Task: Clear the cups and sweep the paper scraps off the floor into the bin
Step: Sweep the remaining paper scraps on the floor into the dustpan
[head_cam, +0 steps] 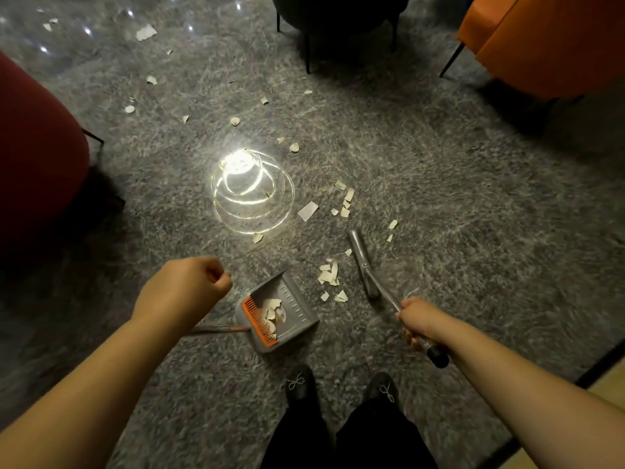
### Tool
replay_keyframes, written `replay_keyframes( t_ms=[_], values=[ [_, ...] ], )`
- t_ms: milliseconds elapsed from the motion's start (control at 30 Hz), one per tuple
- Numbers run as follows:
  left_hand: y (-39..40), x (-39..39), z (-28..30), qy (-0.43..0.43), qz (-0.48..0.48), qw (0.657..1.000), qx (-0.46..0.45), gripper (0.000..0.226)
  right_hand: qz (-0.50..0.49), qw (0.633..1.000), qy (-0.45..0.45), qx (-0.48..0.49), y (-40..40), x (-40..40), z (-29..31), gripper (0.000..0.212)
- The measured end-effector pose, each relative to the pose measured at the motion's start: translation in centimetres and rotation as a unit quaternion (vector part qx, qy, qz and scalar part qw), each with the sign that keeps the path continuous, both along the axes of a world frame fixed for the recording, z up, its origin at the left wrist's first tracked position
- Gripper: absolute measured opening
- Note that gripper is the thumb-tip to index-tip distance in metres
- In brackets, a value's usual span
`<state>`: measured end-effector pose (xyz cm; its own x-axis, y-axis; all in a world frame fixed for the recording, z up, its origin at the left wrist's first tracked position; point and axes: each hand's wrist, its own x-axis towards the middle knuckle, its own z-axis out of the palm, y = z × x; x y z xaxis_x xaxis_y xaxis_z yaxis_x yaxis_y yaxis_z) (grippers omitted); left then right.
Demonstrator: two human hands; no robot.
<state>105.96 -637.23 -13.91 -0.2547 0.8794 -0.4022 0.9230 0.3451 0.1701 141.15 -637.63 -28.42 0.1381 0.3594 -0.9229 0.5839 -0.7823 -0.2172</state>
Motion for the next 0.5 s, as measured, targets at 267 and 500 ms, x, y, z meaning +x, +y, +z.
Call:
replay_keyframes(
  t_ms=[267, 500],
  values=[
    [1.6, -2.4, -1.1, 0.0, -0.008, 1.0, 0.014, 0.017, 0.058, 0.998, 0.031, -0.016, -1.7, -6.4, 0.1, 0.022],
    [1.1, -2.6, -1.8, 0.005, -0.013, 1.0, 0.027, 0.017, 0.064, 0.992, 0.108, -0.032, -4.5, -11.4, 1.4, 0.013]
  ],
)
